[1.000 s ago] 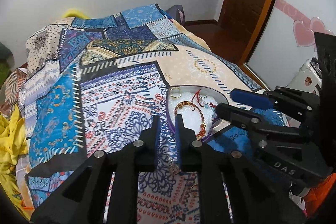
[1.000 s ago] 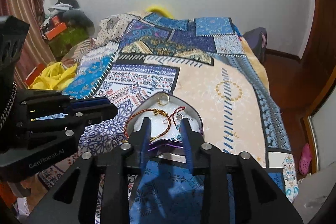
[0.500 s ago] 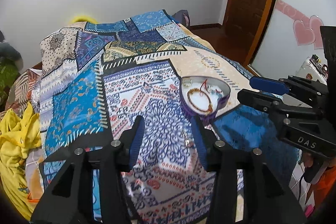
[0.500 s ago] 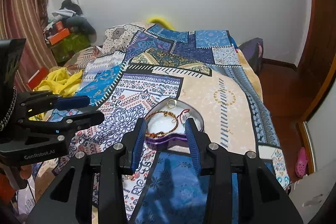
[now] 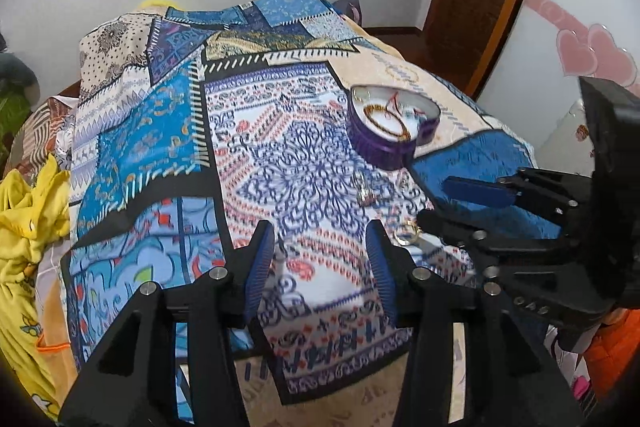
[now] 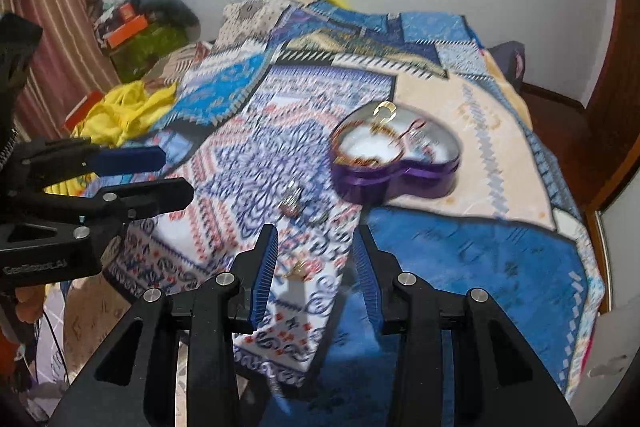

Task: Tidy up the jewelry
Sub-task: 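Withdraw both tools from the tin toward the remaining jewelry, then grasp a gold ring with the right tool while the left tool grasps a silver pendant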

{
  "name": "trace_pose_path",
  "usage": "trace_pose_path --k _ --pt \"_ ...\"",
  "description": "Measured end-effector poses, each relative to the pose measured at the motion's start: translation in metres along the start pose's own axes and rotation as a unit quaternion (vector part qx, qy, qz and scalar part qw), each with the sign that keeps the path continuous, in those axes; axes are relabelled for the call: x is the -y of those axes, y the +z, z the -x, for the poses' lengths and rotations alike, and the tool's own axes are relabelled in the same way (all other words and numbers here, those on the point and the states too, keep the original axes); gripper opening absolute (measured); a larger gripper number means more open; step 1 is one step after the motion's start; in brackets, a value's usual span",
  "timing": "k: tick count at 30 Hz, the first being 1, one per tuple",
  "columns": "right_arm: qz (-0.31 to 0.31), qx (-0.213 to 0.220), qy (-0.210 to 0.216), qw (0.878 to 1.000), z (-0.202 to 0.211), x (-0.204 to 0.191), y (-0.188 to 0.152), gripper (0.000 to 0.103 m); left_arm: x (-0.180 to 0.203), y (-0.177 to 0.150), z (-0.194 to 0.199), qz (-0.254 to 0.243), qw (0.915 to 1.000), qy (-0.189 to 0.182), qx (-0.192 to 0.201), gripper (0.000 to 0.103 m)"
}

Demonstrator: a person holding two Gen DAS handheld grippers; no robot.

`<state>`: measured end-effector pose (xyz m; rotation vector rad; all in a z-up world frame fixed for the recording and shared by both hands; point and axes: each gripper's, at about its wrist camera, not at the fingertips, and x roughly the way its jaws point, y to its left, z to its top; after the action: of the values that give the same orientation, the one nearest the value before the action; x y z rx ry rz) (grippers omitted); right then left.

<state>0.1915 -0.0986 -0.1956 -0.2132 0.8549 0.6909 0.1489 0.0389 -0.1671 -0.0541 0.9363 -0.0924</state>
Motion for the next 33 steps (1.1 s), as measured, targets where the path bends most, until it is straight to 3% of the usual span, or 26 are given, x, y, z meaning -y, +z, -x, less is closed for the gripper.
trace_pose_path --k 6,10,14,16,22,33 --pt "0.025 -0.028 -0.007 0.999 -0.017 -0.013 -0.012 0.035 -0.001 -0.012 -0.004 0.002 0.9999 -0.006 -0.013 0.047" --pt "0.037 -0.022 -0.011 0.999 -0.015 -0.016 -0.014 0.035 -0.001 -0.015 -0.007 0.004 0.9998 -0.007 -0.018 0.047" --pt "0.041 -0.019 -0.004 0.999 -0.016 -0.016 -0.015 0.013 0.001 -0.012 -0.008 0.003 0.9998 -0.01 -0.016 0.047" --pt "0.035 -0.017 0.001 0.999 -0.016 -0.014 -0.014 0.008 0.002 -0.01 -0.01 0.002 0.9998 -0.013 -0.017 0.047" --pt "0.015 -0.005 0.0 1.0 -0.011 -0.004 -0.016 0.007 0.011 -0.001 -0.022 -0.013 0.9995 -0.016 -0.023 0.046" --pt "-0.024 0.029 -0.016 0.999 0.006 0.031 -0.007 0.007 0.021 0.013 -0.058 -0.019 0.9969 -0.051 -0.057 0.028"
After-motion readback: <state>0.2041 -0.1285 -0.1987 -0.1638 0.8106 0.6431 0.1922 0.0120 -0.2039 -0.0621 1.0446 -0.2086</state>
